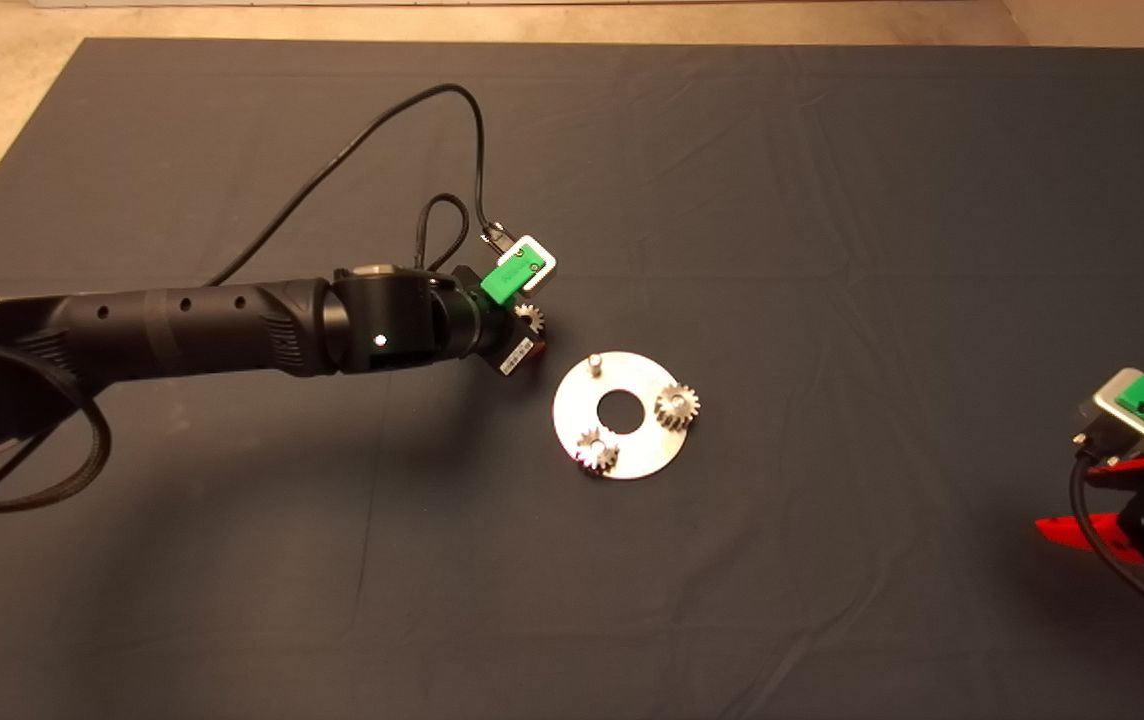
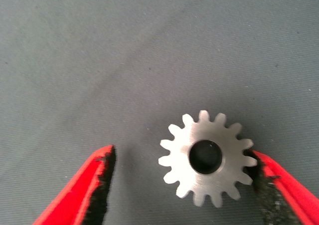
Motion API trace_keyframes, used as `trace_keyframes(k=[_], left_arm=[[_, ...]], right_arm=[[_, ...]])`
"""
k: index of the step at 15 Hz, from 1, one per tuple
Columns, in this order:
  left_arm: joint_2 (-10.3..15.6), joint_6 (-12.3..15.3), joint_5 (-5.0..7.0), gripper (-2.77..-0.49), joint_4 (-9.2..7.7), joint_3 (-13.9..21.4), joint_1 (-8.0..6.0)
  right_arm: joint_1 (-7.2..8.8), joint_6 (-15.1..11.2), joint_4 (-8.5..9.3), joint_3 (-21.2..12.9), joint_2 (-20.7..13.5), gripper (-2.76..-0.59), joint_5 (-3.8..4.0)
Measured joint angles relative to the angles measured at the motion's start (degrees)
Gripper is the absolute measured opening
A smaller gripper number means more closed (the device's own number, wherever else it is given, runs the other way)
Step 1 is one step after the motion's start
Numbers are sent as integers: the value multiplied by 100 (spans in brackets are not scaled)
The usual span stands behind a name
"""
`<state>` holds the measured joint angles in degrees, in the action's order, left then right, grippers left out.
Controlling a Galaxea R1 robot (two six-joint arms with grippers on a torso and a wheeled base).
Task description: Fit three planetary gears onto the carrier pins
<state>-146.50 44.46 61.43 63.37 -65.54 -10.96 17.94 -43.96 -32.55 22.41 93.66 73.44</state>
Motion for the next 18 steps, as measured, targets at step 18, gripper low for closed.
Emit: trace_keyframes(k=[18], left_arm=[[12, 0, -162, -226, -17, 0, 16]], right_arm=[[0, 0, 0, 0, 0, -173, 1]])
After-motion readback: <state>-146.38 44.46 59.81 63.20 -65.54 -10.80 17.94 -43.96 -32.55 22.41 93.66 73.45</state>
